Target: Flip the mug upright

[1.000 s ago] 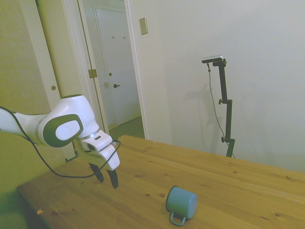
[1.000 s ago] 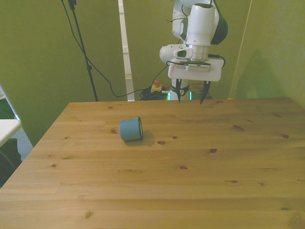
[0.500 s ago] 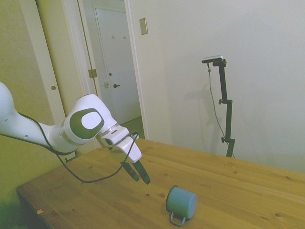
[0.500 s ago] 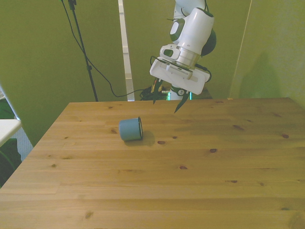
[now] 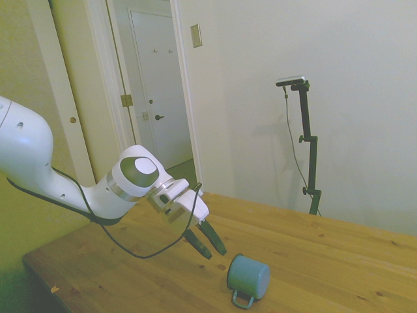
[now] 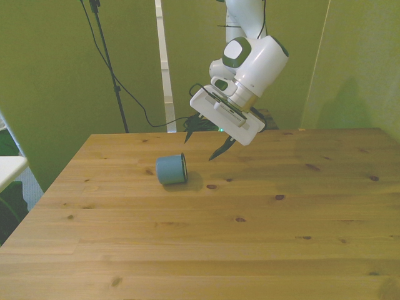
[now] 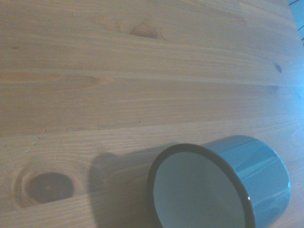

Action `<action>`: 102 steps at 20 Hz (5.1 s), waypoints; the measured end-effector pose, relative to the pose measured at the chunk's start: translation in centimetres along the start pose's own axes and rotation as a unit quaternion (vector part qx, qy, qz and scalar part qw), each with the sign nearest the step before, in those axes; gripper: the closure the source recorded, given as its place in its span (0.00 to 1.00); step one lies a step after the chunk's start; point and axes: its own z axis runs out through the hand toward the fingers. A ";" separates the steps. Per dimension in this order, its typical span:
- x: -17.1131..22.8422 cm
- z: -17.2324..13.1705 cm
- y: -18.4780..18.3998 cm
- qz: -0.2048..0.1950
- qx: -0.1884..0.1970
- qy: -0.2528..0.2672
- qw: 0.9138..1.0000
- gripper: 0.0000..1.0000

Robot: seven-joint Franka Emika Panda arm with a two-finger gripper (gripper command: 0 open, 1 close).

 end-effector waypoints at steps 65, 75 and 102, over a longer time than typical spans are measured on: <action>-0.7 7.7 -1.0 0.015 -0.152 0.215 0.965 1.00; 1.6 1.3 -2.0 0.090 -0.049 0.132 0.986 1.00; 3.6 1.0 -6.8 0.033 0.218 -0.225 0.949 1.00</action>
